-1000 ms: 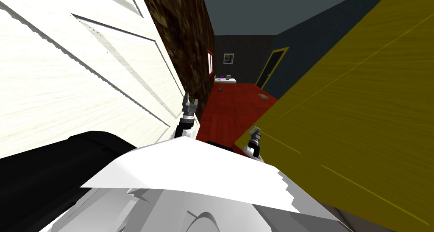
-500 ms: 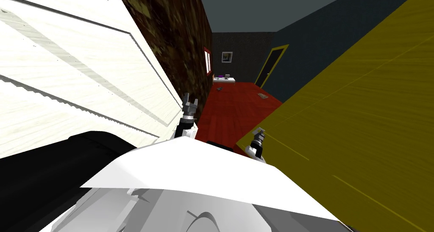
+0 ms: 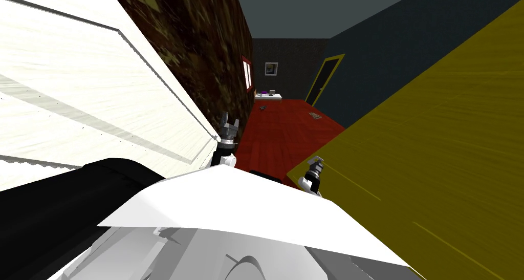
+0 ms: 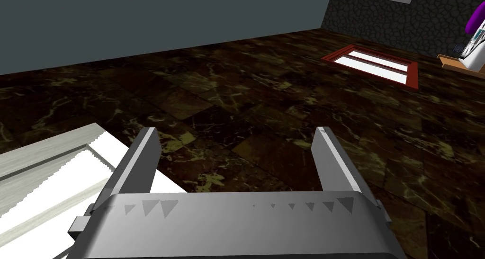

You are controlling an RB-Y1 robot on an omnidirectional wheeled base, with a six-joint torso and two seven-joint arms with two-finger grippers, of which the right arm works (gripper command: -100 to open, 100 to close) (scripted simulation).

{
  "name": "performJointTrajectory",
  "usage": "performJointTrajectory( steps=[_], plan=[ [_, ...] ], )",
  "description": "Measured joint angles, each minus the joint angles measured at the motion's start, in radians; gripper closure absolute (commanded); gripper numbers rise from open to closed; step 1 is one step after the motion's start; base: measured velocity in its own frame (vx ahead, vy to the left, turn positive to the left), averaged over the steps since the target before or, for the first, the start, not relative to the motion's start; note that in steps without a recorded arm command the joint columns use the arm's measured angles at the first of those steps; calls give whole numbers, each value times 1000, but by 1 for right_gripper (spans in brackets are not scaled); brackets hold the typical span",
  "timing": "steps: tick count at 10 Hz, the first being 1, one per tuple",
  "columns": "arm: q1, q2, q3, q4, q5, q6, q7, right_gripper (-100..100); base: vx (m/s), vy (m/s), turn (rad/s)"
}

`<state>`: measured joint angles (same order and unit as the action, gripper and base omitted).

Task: Push the door open

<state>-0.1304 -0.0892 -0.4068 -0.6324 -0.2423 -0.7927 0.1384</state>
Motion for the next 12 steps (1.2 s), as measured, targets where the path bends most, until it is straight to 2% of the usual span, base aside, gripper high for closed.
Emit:
performJointTrajectory(
  steps=[1, 3, 4, 7, 10, 12],
  plan=[
    [15, 6, -8, -23, -5, 12, 5, 100, 237, 0, -65],
    [4, -4, -29, 14, -18, -3, 11, 100, 199, -29, -36],
    [8, -3, -41, -1, -25, 2, 17, 100, 209, -32, -38],
    [14, -5, -71, -8, -44, -2, 29, 100, 190, -46, -29],
    [6, -14, -104, 23, -64, -26, 39, 100, 211, -24, -49],
    [15, -11, -128, 5, -77, -16, 52, 100, 134, -19, -34]
  ],
)
